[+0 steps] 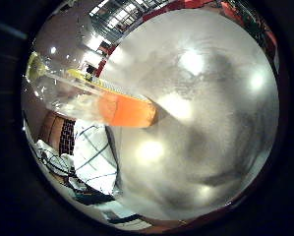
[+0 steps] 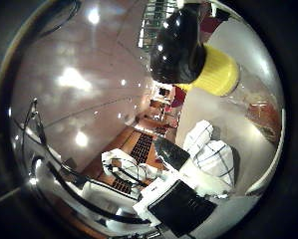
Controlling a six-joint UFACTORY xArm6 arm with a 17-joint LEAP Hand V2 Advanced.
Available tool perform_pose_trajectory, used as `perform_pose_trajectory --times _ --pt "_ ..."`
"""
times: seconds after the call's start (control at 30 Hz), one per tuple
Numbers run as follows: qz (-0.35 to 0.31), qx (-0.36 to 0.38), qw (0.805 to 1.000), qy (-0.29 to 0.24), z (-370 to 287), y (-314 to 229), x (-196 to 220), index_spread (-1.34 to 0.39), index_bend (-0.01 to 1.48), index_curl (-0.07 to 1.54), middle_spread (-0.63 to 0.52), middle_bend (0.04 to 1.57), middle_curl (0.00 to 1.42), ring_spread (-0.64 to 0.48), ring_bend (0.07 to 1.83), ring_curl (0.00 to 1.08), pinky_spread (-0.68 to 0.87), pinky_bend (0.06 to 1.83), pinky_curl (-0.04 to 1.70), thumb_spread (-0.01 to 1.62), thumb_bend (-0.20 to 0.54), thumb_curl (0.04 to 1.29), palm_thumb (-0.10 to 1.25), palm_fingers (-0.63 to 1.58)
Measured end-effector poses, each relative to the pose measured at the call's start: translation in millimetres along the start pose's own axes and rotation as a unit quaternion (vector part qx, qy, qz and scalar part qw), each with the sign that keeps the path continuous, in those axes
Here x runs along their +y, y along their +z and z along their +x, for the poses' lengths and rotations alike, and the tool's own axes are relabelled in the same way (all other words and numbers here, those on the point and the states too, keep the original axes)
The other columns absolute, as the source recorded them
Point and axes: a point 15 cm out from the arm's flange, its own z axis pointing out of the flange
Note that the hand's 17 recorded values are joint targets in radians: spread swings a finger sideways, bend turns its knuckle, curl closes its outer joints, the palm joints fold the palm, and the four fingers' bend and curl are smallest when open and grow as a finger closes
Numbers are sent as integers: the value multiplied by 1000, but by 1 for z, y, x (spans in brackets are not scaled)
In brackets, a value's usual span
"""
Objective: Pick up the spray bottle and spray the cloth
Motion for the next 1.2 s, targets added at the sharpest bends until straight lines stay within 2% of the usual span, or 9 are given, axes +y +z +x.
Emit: perform_pose_trajectory --times 0.13,0.2,0.27,0.33,0.43,0.6,0.73,0.83,1.2 --pt "-12 14 1000 -2 4 15 -8 -218 161 277 42 339 352 90 628 254 360 391 344 983 -19 313 618 298" --pt "-19 17 1000 2 5 24 -10 -212 186 291 12 376 362 35 700 267 317 365 323 1000 6 340 714 433" --pt "-24 17 1000 2 4 33 -13 -249 183 303 -67 495 404 -102 844 301 130 425 312 999 18 382 829 782" --pt "-18 10 1000 -2 -3 41 -20 -320 211 341 -146 606 471 -210 974 373 -174 656 386 965 0 416 908 1139" --pt "-5 -11 1000 6 -15 57 -28 -364 447 471 -158 833 570 -229 1053 439 -323 832 480 947 -9 442 974 1324" --pt "-13 -37 999 26 -31 78 -30 -309 853 684 -108 1132 663 -195 1225 535 -307 1080 629 984 -12 464 1038 1289" --pt "-10 -68 997 36 -48 92 -35 -259 1026 765 -89 1273 690 -198 1327 597 -261 1190 738 1032 -10 476 1070 1199" --pt "-12 -85 996 36 -64 94 -38 -234 1105 794 -88 1337 698 -203 1367 635 -234 1222 820 1059 -8 492 1089 1143" --pt "-42 -57 997 -7 -127 81 -45 -202 1189 789 -98 1401 685 -217 1378 719 -192 1199 1056 1088 -11 539 1099 1108"
